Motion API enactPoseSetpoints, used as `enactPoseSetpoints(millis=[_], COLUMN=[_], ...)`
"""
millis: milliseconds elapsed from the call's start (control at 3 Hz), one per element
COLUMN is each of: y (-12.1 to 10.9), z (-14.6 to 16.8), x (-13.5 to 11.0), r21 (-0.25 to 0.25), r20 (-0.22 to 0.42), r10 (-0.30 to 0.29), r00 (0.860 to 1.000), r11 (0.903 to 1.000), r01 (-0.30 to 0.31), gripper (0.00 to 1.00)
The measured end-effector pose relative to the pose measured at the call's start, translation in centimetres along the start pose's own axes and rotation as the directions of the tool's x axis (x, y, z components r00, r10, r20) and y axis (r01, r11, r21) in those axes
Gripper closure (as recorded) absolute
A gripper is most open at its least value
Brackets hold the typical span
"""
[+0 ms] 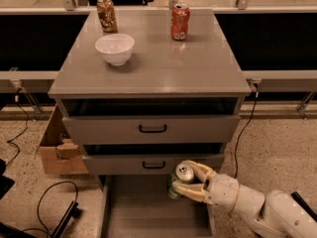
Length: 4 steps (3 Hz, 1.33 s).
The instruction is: Place green can into bottom drawer
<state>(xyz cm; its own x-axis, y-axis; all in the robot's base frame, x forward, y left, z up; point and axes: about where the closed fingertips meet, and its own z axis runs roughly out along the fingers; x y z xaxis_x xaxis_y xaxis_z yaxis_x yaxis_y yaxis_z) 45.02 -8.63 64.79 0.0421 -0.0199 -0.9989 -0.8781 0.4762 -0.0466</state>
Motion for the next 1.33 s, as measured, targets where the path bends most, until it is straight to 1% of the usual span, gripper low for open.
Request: enactPoseSetpoints(millis=[333, 667, 1000, 1333], y=[0.2, 0.2, 0.6, 1.1], z=[0.8, 0.8, 2.1, 4.1], x=[3.5, 3.5, 6.3, 12.5], r21=[-0.046, -0.046, -0.072, -0.13], r20=[-0.094, -0.094, -0.059, 0.006], r10=[0.066, 0.067, 0.071, 0.046], r00=[0.993, 0.993, 0.996, 0.999], r11=[0.9964, 0.9964, 0.9945, 0.9904], r01=[-0.071, -0.071, -0.076, -0.045], gripper=[1.0, 1.0, 1.0, 1.0])
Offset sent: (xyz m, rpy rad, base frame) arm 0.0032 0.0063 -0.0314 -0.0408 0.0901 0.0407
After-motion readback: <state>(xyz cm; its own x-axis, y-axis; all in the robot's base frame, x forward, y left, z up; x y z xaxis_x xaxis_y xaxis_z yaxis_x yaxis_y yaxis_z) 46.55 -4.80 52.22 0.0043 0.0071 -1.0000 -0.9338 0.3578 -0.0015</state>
